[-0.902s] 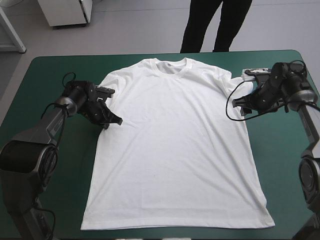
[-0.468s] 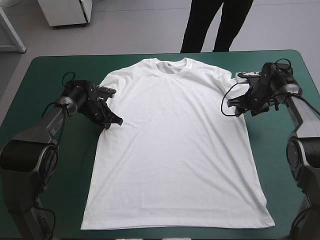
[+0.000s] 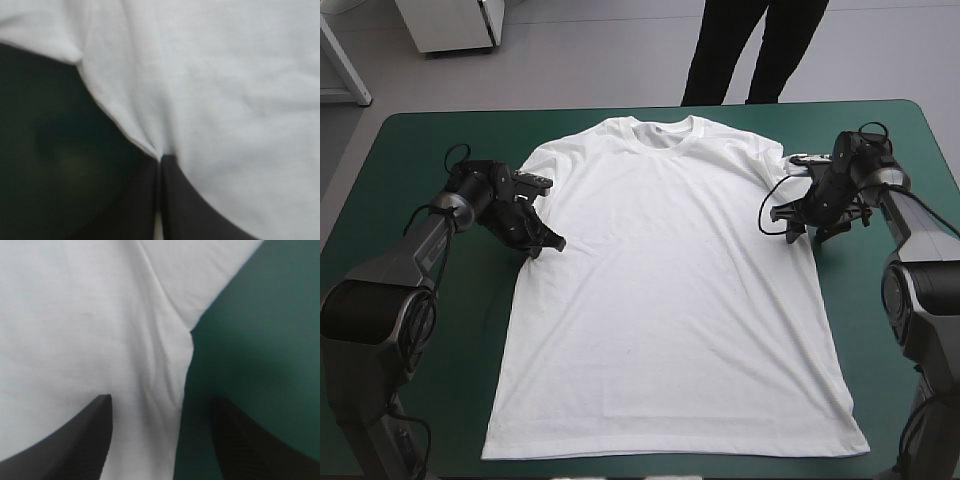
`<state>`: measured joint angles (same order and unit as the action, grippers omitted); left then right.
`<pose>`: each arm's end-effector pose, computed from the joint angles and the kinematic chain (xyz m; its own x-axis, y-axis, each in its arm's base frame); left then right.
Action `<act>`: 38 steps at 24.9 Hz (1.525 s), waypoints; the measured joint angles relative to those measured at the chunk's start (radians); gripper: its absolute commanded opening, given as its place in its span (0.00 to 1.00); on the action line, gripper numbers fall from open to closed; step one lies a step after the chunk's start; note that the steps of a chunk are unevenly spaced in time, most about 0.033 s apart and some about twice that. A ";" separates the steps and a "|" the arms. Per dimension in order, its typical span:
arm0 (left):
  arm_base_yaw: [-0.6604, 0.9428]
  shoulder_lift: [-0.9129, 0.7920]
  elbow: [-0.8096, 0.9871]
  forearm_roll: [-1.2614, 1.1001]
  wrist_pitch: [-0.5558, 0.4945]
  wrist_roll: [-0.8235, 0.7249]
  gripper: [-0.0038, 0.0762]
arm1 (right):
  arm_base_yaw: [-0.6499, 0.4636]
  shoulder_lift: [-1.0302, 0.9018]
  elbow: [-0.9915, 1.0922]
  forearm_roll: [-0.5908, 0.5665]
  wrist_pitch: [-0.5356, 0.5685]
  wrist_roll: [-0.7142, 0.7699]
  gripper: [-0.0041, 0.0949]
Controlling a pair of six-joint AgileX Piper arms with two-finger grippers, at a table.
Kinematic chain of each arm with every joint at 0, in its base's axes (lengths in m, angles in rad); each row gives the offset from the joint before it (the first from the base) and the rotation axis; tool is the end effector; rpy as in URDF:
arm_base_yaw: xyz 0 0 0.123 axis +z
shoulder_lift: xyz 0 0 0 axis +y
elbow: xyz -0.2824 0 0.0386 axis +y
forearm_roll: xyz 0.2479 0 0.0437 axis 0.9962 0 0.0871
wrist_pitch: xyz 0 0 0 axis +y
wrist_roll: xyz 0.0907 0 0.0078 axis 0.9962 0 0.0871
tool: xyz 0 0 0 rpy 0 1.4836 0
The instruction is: Fold the cloth
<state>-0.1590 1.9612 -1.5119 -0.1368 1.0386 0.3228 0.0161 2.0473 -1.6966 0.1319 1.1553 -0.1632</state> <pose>0.3942 -0.0741 0.2121 -0.8971 0.3957 -0.1968 0.4152 0.9072 -0.0686 0.4253 0.0178 0.2228 -0.9781 -0.1244 -0.1667 -0.1425 0.9846 0.1012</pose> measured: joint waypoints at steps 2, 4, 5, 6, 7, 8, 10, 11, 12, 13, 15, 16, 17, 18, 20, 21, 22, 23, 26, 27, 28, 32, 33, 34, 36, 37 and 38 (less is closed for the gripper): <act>0.000 -0.001 0.000 -0.005 0.000 0.001 0.02 | 0.001 0.009 -0.003 -0.004 0.007 -0.001 0.42; -0.001 -0.001 0.000 -0.016 -0.001 0.003 0.02 | 0.008 0.016 -0.008 -0.020 0.013 -0.003 0.31; -0.004 -0.001 0.000 -0.018 -0.002 0.003 0.02 | 0.014 0.019 -0.012 -0.029 0.017 -0.009 0.26; -0.006 -0.001 0.000 -0.021 -0.002 0.003 0.02 | 0.021 0.022 -0.014 -0.036 0.020 -0.015 0.21; -0.009 -0.001 -0.001 -0.028 -0.001 0.003 0.02 | 0.030 0.024 -0.015 -0.041 0.023 -0.018 0.16; -0.011 -0.001 -0.002 -0.037 -0.001 0.003 0.02 | 0.040 0.027 -0.019 -0.046 0.025 -0.021 0.12; -0.016 -0.001 -0.002 -0.050 -0.001 0.003 0.02 | 0.058 0.030 -0.021 -0.054 0.028 -0.025 0.04; -0.017 -0.002 -0.002 -0.054 -0.002 0.003 0.02 | 0.066 0.031 -0.022 -0.061 0.029 -0.027 0.03; -0.017 -0.002 -0.002 -0.058 -0.002 0.003 0.02 | 0.072 0.031 -0.022 -0.067 0.030 -0.029 0.02; -0.018 -0.002 -0.002 -0.060 -0.002 0.003 0.02 | 0.075 0.031 -0.022 -0.067 0.032 -0.032 0.02; -0.018 -0.005 -0.002 -0.061 -0.002 0.003 0.02 | 0.082 0.031 -0.023 -0.065 0.036 -0.036 0.02; -0.018 -0.007 0.000 -0.061 -0.001 0.003 0.02 | 0.084 0.031 -0.023 -0.063 0.038 -0.038 0.03; -0.019 -0.012 0.000 -0.061 0.005 0.003 0.02 | 0.085 0.031 -0.023 -0.060 0.038 -0.038 0.02; -0.020 -0.017 0.000 -0.056 0.015 0.001 0.02 | 0.085 0.028 -0.023 -0.057 0.039 -0.038 0.02; -0.024 -0.060 0.003 -0.031 0.046 -0.005 0.02 | 0.087 0.014 -0.018 -0.039 0.040 -0.038 0.02; -0.026 -0.118 0.003 -0.008 0.062 -0.011 0.02 | 0.093 -0.009 -0.009 -0.020 0.051 -0.038 0.02; -0.026 -0.146 0.003 -0.001 0.069 -0.012 0.02 | 0.093 -0.030 -0.009 -0.012 0.057 -0.038 0.02; -0.026 -0.220 0.003 0.011 0.078 -0.016 0.02 | 0.088 -0.084 -0.008 -0.005 0.058 -0.038 0.02; -0.027 -0.374 -0.027 0.026 0.103 -0.020 0.02 | 0.042 -0.228 -0.032 0.005 0.072 -0.038 0.02; -0.027 -0.415 -0.051 0.034 0.118 -0.020 0.02 | 0.028 -0.262 -0.049 0.012 0.074 -0.037 0.02; -0.027 -0.458 -0.085 0.041 0.141 -0.022 0.02 | 0.014 -0.304 -0.066 0.023 0.078 -0.037 0.02; -0.027 -0.576 -0.220 0.040 0.198 -0.023 0.02 | 0.001 -0.454 -0.114 0.046 0.092 -0.037 0.02; -0.027 -0.594 -0.238 0.039 0.203 -0.023 0.02 | 0.001 -0.480 -0.116 0.048 0.092 -0.037 0.02; -0.027 -0.612 -0.263 0.038 0.209 -0.023 0.02 | 0.001 -0.507 -0.118 0.049 0.092 -0.037 0.02; -0.027 -0.642 -0.300 0.037 0.216 -0.023 0.02 | 0.001 -0.556 -0.119 0.049 0.092 -0.037 0.02; -0.027 -0.657 -0.320 0.036 0.219 -0.023 0.02 | 0.001 -0.583 -0.119 0.049 0.092 -0.037 0.02; -0.027 -0.670 -0.340 0.035 0.219 -0.023 0.02 | 0.001 -0.610 -0.119 0.049 0.092 -0.039 0.02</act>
<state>-0.1856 1.2910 -1.8518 -0.1016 1.2579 0.3002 0.0167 1.4371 -1.8160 0.1807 1.2475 -0.2024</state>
